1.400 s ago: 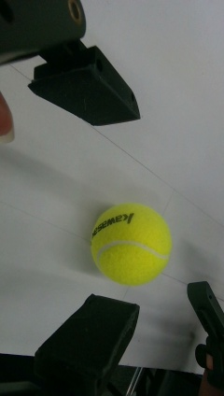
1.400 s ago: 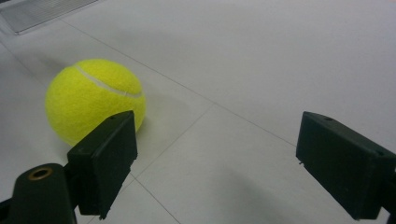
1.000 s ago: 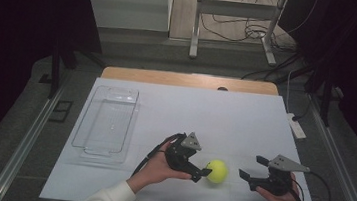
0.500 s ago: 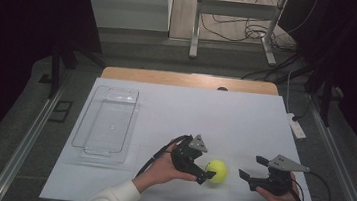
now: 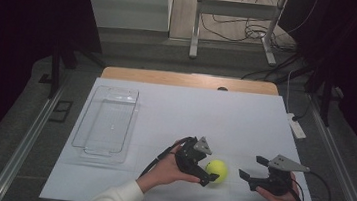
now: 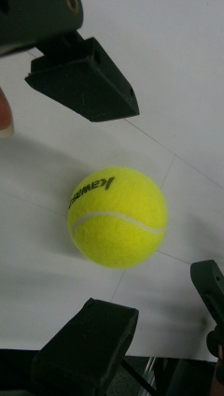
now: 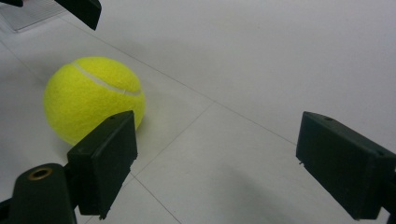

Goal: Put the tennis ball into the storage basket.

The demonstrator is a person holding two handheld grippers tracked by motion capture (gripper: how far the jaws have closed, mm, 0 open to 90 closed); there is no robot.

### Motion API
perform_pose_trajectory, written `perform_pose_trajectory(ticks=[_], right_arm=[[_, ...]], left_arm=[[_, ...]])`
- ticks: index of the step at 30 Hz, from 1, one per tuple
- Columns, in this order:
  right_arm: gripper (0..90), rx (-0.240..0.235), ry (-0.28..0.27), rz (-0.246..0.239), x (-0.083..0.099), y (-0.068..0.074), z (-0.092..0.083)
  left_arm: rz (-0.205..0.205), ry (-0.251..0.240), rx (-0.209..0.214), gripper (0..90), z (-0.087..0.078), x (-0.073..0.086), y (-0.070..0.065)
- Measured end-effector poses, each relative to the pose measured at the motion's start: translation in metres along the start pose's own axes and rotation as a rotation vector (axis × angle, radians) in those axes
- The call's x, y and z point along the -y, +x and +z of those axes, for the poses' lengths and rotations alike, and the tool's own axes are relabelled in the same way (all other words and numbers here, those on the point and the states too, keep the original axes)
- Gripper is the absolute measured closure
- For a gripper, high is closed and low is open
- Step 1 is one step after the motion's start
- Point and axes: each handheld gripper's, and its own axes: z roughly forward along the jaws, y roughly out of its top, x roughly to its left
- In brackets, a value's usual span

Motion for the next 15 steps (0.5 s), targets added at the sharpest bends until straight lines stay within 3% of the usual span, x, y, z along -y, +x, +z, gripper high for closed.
perform_pose_trajectory(ticks=[15], right_arm=[[13.2, -0.003, -0.003, 0.003, 0.0, 0.0, 0.0]], left_arm=[[0.023, 0.04, 0.002, 6.1, 0.018, -0.003, -0.001]])
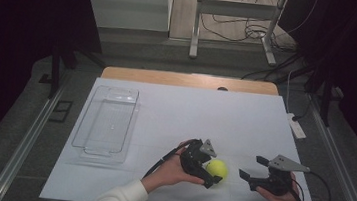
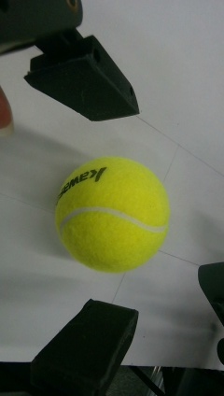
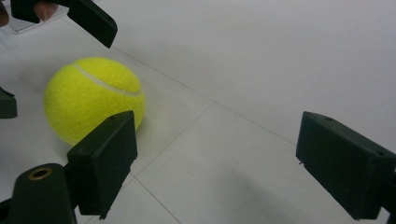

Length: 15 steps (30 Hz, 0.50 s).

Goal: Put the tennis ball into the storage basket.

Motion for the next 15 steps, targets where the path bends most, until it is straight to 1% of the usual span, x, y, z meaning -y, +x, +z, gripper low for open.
perform_pose_trajectory(ticks=[5, 10, 13, 15], right_arm=[[13.2, 0.0, 0.0, 0.001, 0.0, 0.0, 0.0], [13.2, -0.001, -0.002, 0.001, 0.0, 0.0, 0.0], [13.2, -0.001, -0.001, 0.001, 0.0, 0.0, 0.0], [13.2, -0.001, -0.001, 0.002, 0.0, 0.0, 0.0]], left_arm=[[0.002, 0.01, 0.0, 5.8, 0.007, -0.002, 0.0], [0.0, 0.016, 0.004, 5.7, 0.011, -0.003, 0.0], [0.002, 0.018, -0.002, 5.7, 0.013, -0.003, -0.001], [0.007, 0.025, 0.003, 5.6, 0.015, -0.004, -0.001]])
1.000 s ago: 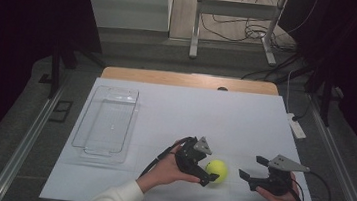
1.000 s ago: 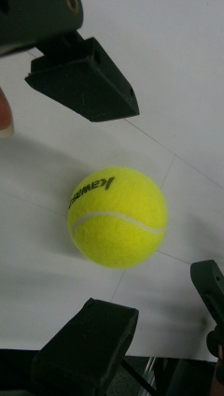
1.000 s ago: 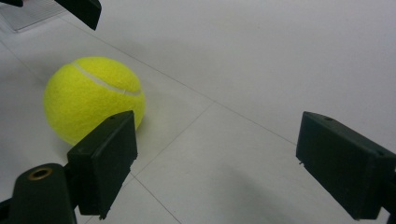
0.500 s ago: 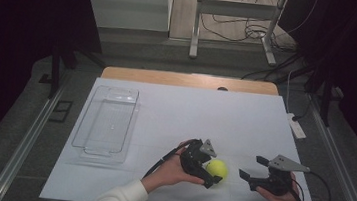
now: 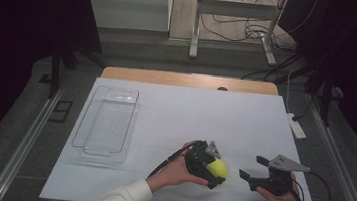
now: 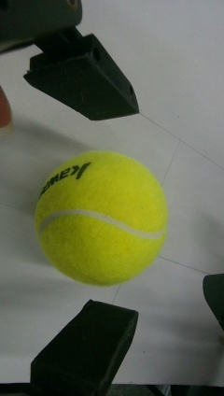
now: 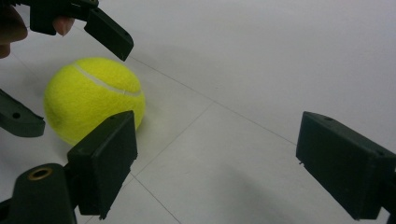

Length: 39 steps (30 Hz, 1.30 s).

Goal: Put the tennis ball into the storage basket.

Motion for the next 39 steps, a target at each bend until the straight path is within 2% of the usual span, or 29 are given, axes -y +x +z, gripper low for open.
perform_pose_trajectory(ticks=[13, 15, 17, 18, 19, 21, 23, 31, 39], right_arm=[[13.3, 0.0, -0.002, 0.001, 0.0001, -0.0003, -0.0001], [13.3, 0.0, -0.001, 0.001, 0.0001, -0.0003, -0.0001], [13.3, 0.001, -0.002, 0.001, 0.0001, -0.0003, -0.0001], [13.2, 0.001, -0.002, 0.001, 0.0001, -0.0004, -0.0003], [13.3, 0.002, -0.003, 0.001, 0.0001, -0.0005, -0.0003], [13.3, 0.002, -0.003, 0.001, 0.0, -0.0004, -0.0004], [13.3, 0.003, -0.005, 0.001, 0.0, -0.0004, -0.0008], [13.4, 0.007, -0.005, -0.001, -0.0002, -0.0004, -0.001], [13.5, 0.01, -0.009, 0.0, -0.0004, -0.0004, -0.0016]], left_arm=[[-0.002, 0.022, -0.002, 7.2, 0.0104, 0.0003, 0.0006], [0.0, 0.019, -0.003, 9.9, 0.0107, 0.0003, 0.0006], [0.002, 0.019, -0.004, 17.2, 0.0108, 0.0002, 0.0004], [0.003, 0.019, -0.004, 17.2, 0.0108, 0.0002, 0.0004], [-0.002, 0.012, 0.007, 20.4, 0.0104, 0.0002, 0.0], [0.006, 0.011, 0.002, 25.4, 0.0097, -0.0002, -0.0011], [0.021, 0.013, -0.009, 25.9, 0.0096, -0.0004, -0.003], [0.032, 0.013, -0.015, 26.4, 0.0089, -0.0002, -0.0041], [0.028, -0.001, -0.007, 26.7, 0.0039, -0.001, -0.0038]])
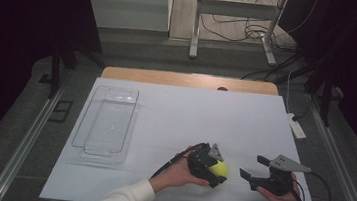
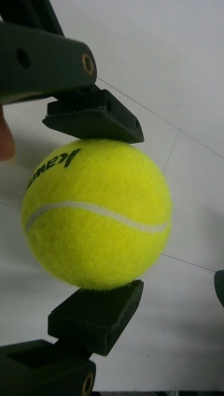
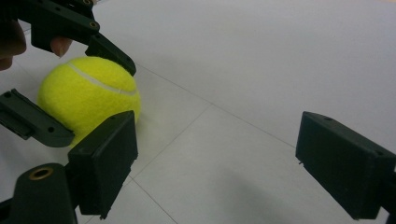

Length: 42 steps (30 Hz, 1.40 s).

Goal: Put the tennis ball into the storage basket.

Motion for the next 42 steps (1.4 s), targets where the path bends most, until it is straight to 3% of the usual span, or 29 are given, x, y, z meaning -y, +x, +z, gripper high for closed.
perform_pose_trajectory(ticks=[22, 42], right_arm=[[13.5, 0.003, -0.006, -0.004, 0.0, 0.001, -0.001], [13.6, 0.001, -0.011, -0.007, -0.001, 0.002, -0.002]], left_arm=[[-0.008, -0.063, -0.021, 26.7, -0.023, 0.0, 0.003], [-0.013, -0.137, -0.069, 26.6, -0.052, 0.001, 0.006]])
